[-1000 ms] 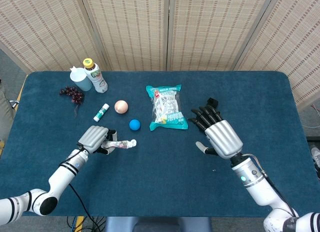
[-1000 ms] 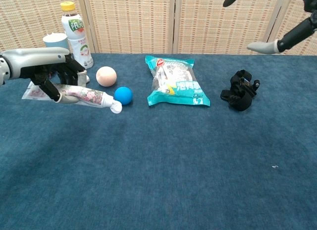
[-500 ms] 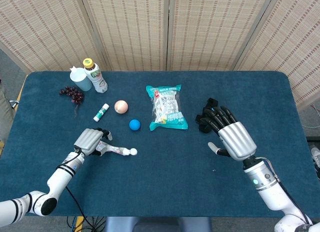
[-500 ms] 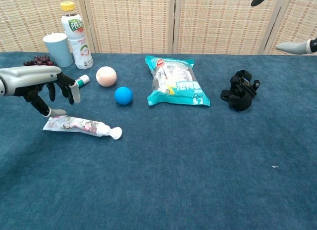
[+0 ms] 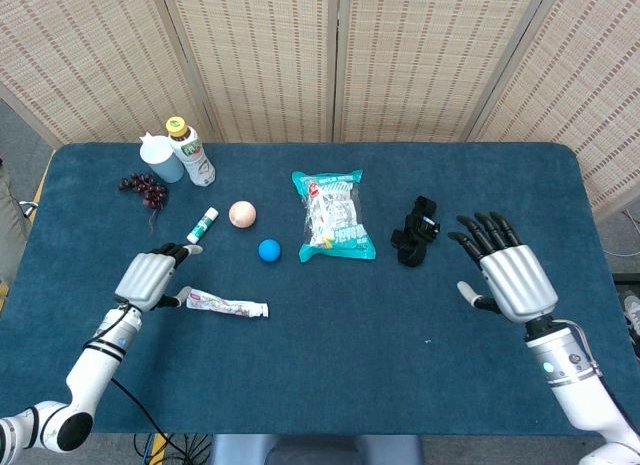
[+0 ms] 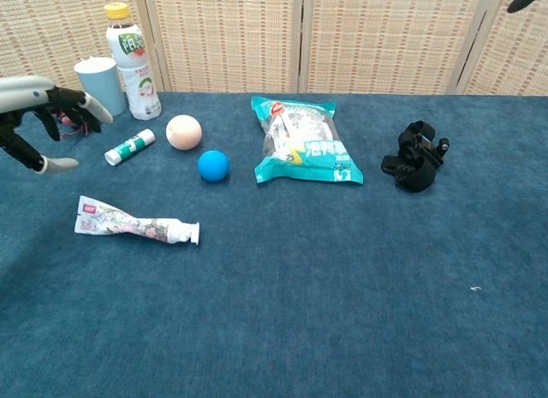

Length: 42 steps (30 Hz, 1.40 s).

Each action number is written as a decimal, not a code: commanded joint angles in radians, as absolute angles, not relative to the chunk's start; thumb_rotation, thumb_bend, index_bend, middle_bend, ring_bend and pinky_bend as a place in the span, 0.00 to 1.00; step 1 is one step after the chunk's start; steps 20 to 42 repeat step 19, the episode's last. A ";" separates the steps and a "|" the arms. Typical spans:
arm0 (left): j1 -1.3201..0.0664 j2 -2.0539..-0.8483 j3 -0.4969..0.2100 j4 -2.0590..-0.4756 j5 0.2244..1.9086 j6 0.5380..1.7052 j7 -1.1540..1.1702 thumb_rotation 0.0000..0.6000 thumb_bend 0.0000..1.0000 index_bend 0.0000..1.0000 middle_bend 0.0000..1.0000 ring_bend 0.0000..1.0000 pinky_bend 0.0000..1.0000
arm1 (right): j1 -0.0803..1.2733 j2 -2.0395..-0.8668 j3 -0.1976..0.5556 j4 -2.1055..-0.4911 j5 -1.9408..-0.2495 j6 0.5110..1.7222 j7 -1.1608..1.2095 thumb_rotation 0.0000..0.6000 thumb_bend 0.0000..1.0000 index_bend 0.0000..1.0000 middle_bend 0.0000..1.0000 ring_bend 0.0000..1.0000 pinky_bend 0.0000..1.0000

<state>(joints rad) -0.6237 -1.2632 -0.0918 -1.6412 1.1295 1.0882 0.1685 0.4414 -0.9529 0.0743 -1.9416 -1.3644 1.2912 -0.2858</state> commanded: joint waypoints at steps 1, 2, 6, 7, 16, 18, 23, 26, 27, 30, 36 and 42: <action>-0.520 -1.231 -0.077 -1.671 1.203 1.246 0.142 1.00 0.31 0.20 0.24 0.18 0.29 | 0.410 -0.934 0.065 -1.934 -1.341 1.309 -0.285 1.00 0.26 0.19 0.10 0.00 0.06; -0.500 -1.231 -0.070 -1.669 1.215 1.276 0.143 1.00 0.31 0.20 0.24 0.18 0.29 | 0.399 -0.932 0.062 -1.930 -1.334 1.317 -0.286 1.00 0.27 0.19 0.10 0.00 0.08; -0.403 -1.233 -0.038 -1.656 1.260 1.412 0.162 1.00 0.31 0.21 0.27 0.18 0.29 | 0.342 -0.940 0.041 -1.909 -1.307 1.355 -0.300 1.00 0.27 0.19 0.10 0.00 0.11; -0.382 -1.232 -0.033 -1.655 1.264 1.438 0.162 1.00 0.31 0.22 0.27 0.18 0.29 | 0.329 -0.944 0.035 -1.905 -1.303 1.364 -0.304 1.00 0.27 0.19 0.10 0.00 0.11; -0.228 -1.253 0.019 -1.653 1.328 1.592 0.155 1.00 0.31 0.26 0.28 0.18 0.29 | 0.205 -1.009 0.004 -1.866 -1.332 1.501 -0.315 1.00 0.27 0.19 0.10 0.00 0.11; -0.206 -1.257 0.027 -1.657 1.342 1.609 0.165 1.00 0.31 0.26 0.28 0.18 0.29 | 0.185 -1.017 0.000 -1.863 -1.344 1.523 -0.319 1.00 0.27 0.19 0.10 0.00 0.11; -0.198 -1.257 0.029 -1.661 1.346 1.613 0.168 1.00 0.31 0.26 0.28 0.18 0.29 | 0.178 -1.019 -0.001 -1.863 -1.348 1.529 -0.318 1.00 0.27 0.19 0.10 0.00 0.11; -0.198 -1.257 0.029 -1.661 1.346 1.613 0.168 1.00 0.31 0.26 0.28 0.18 0.29 | 0.178 -1.019 -0.001 -1.863 -1.348 1.529 -0.318 1.00 0.27 0.19 0.10 0.00 0.11; -0.198 -1.257 0.029 -1.661 1.346 1.613 0.168 1.00 0.31 0.26 0.28 0.18 0.29 | 0.178 -1.019 -0.001 -1.863 -1.348 1.529 -0.318 1.00 0.27 0.19 0.10 0.00 0.11; -0.198 -1.257 0.029 -1.661 1.346 1.613 0.168 1.00 0.31 0.26 0.28 0.18 0.29 | 0.178 -1.019 -0.001 -1.863 -1.348 1.529 -0.318 1.00 0.27 0.19 0.10 0.00 0.11; -0.198 -1.257 0.029 -1.661 1.346 1.613 0.168 1.00 0.31 0.26 0.28 0.18 0.29 | 0.178 -1.019 -0.001 -1.863 -1.348 1.529 -0.318 1.00 0.27 0.19 0.10 0.00 0.11; -0.198 -1.257 0.029 -1.661 1.346 1.613 0.168 1.00 0.31 0.26 0.28 0.18 0.29 | 0.178 -1.019 -0.001 -1.863 -1.348 1.529 -0.318 1.00 0.27 0.19 0.10 0.00 0.11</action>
